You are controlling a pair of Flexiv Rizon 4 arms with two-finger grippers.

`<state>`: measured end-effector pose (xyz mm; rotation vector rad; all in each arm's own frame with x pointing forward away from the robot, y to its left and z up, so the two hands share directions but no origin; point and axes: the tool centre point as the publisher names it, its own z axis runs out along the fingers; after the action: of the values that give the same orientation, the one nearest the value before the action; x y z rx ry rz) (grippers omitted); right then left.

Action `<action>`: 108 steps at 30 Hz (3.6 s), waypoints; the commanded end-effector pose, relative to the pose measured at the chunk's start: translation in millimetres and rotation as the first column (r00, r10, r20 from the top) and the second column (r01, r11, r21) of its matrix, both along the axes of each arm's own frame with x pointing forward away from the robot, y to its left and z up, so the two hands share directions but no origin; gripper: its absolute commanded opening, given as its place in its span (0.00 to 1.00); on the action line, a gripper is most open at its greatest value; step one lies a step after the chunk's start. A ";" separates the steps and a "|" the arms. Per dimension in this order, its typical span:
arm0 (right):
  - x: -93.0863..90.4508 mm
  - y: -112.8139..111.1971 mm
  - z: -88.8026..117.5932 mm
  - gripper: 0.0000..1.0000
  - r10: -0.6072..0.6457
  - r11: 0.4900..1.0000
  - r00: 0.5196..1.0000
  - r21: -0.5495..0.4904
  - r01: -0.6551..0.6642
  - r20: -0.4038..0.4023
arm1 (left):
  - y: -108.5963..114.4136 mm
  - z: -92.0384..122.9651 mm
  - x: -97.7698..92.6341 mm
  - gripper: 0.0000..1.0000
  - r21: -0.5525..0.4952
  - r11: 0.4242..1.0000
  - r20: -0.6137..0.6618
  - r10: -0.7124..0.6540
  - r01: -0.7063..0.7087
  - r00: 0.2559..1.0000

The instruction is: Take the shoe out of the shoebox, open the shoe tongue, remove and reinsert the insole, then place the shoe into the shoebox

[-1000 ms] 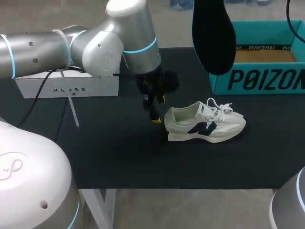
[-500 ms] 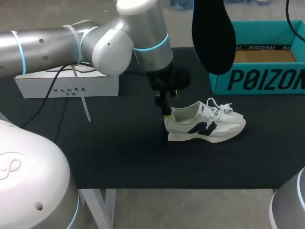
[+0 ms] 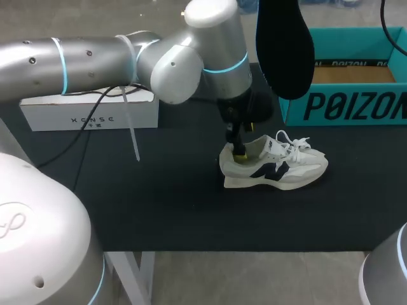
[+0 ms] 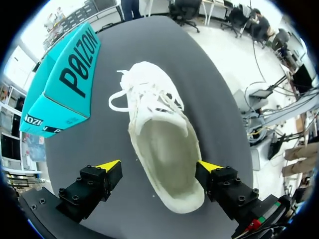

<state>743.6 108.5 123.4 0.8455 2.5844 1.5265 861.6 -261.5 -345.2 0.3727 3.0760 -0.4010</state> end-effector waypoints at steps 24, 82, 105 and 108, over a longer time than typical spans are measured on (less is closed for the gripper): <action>1.6 1.0 0.6 0.00 0.001 1.000 1.000 -0.002 -0.001 -0.002 | -11.1 -49.2 17.7 0.00 0.000 1.000 -0.003 -0.017 0.017 1.000; 1.6 1.0 0.6 0.00 0.001 1.000 1.000 -0.002 -0.001 -0.002 | 11.7 5.2 74.0 0.00 0.012 0.441 -0.087 -0.894 0.898 0.440; 1.6 1.0 0.6 0.00 0.001 1.000 1.000 -0.002 -0.001 -0.002 | -41.0 -19.5 40.1 0.00 -0.013 0.333 -0.104 -0.938 0.943 0.330; 1.6 1.0 0.6 0.00 0.001 1.000 1.000 -0.002 -0.001 -0.002 | -41.6 -25.3 41.2 0.00 -0.010 0.334 -0.108 -0.937 0.943 0.331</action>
<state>743.0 108.2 123.8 0.8460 2.5846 1.5260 899.4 -299.3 -365.5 2.2340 2.5018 -0.2982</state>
